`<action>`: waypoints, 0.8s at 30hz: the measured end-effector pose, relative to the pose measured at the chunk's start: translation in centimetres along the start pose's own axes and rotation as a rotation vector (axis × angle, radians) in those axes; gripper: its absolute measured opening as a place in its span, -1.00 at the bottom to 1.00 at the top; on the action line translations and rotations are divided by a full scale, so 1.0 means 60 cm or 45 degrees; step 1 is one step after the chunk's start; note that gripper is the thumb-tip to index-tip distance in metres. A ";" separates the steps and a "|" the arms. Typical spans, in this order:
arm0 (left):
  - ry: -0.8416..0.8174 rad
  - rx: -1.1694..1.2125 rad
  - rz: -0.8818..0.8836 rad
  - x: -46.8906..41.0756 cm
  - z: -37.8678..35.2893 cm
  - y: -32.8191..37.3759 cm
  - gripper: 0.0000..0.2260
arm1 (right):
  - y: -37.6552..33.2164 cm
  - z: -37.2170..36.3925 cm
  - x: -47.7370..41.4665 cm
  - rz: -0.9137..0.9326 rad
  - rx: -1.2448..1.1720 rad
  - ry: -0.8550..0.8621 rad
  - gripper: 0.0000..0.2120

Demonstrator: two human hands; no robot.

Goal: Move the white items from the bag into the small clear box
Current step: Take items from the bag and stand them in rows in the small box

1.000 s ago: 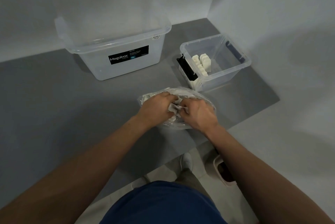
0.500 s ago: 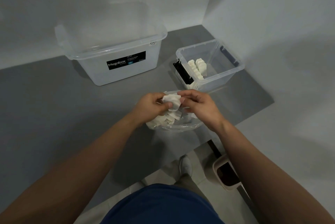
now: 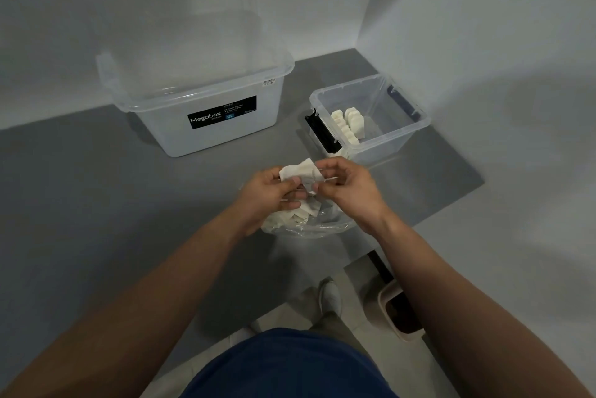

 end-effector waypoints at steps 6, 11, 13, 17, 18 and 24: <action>0.048 -0.366 -0.109 0.001 0.024 0.008 -0.88 | -0.026 0.031 -0.011 0.247 0.647 0.094 -0.74; -0.015 -0.624 -0.165 -0.007 0.007 0.029 -0.91 | -0.065 0.056 -0.007 0.327 0.851 -0.022 -0.67; -0.053 -0.616 -0.146 -0.007 -0.011 0.035 -0.88 | -0.075 0.059 -0.006 0.355 0.919 -0.090 -0.68; -0.137 -0.463 -0.069 -0.008 -0.039 0.036 -0.88 | -0.094 0.061 -0.008 0.411 1.007 -0.134 -0.81; -0.162 -0.439 -0.080 -0.008 -0.043 0.038 -0.84 | -0.097 0.063 -0.010 0.416 1.015 -0.141 -0.82; -0.174 -0.323 -0.087 -0.011 -0.059 0.046 -0.86 | -0.097 0.082 -0.025 0.372 0.977 -0.196 -0.80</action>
Point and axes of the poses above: each hand's wrist, its own x-axis away from the middle knuckle, its own z-axis out of the back of the hand, y = z × x, the point moved 4 cm from there along -x, towards the middle knuckle, and after that the axes turned 6 degrees about -z, right-handed, at the moved point
